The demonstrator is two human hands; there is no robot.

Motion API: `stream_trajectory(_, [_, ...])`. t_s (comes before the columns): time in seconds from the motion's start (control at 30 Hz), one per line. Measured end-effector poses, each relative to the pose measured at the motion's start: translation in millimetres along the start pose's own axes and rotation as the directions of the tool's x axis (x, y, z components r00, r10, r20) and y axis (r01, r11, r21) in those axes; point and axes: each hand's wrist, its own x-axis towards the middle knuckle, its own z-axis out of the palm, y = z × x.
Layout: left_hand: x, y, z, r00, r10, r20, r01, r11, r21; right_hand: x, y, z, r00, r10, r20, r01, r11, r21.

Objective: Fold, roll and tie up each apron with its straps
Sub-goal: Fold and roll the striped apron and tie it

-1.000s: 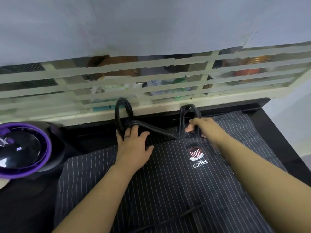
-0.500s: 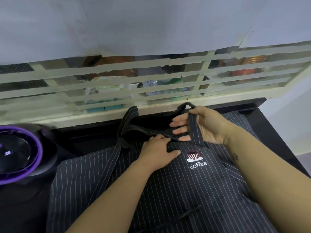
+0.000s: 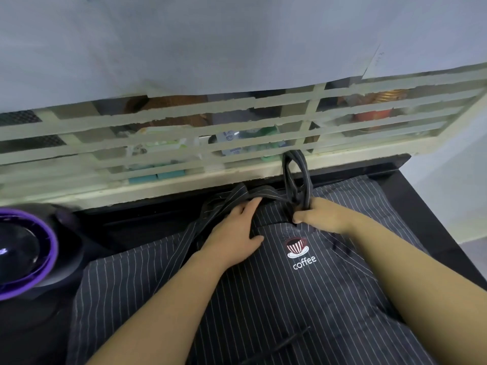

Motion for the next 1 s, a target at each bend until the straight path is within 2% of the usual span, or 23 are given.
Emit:
stream_trajectory(0.1, [-4.8, -14.1, 0.3, 0.999, -0.044, -0.009, 0.045, 0.99, 0.134, 7.5, 3.2, -4.1, 0.974, -0.097, -0.206, 0.068, 0.987, -0.143])
stream_trajectory(0.27, [-9.2, -23.0, -0.3, 0.992, -0.113, -0.055, 0.124, 0.949, 0.289, 2.8, 12.6, 16.3, 0.91, -0.103, -0.401, 0.12, 0.993, 0.019])
stream_trajectory(0.37, [-11.1, -25.5, 1.5, 0.988, -0.127, -0.087, 0.148, 0.935, 0.322, -4.4, 27.3, 33.1, 0.817, -0.099, -0.568, 0.125, 0.992, 0.006])
stream_trajectory(0.43, [-11.2, -26.4, 2.2, 0.987, -0.132, -0.089, 0.154, 0.934, 0.322, -8.4, 37.9, 41.5, 0.798, -0.134, -0.588, 0.112, 0.991, -0.075])
stream_trajectory(0.5, [-11.1, -25.9, 1.2, 0.987, -0.154, -0.053, 0.163, 0.937, 0.31, -11.9, 46.7, 47.4, 0.823, -0.189, -0.536, 0.073, 0.97, -0.23])
stream_trajectory(0.57, [-12.0, -24.3, -0.4, 0.986, -0.164, 0.012, 0.151, 0.934, 0.322, -19.8, 54.3, 51.4, 0.835, -0.196, -0.514, 0.043, 0.955, -0.294])
stream_trajectory(0.7, [-22.4, -21.5, 1.2, 0.983, -0.125, 0.137, 0.058, 0.909, 0.412, -48.6, 70.9, 72.8, 0.813, -0.181, -0.554, 0.031, 0.963, -0.269])
stream_trajectory(0.8, [-28.3, -20.0, 4.6, 0.985, -0.098, 0.143, 0.028, 0.905, 0.424, -52.7, 72.8, 87.3, 0.818, -0.135, -0.56, 0.027, 0.98, -0.196])
stream_trajectory(0.93, [-28.4, -21.5, 6.7, 0.994, -0.072, 0.08, 0.033, 0.91, 0.412, -42.7, 55.3, 89.2, 0.683, -0.254, -0.685, 0.245, 0.963, -0.113])
stream_trajectory(1.0, [-28.7, -22.6, 7.2, 0.996, -0.064, 0.058, 0.035, 0.914, 0.405, -41.0, 50.5, 88.1, 0.656, -0.284, -0.7, 0.295, 0.949, -0.108])
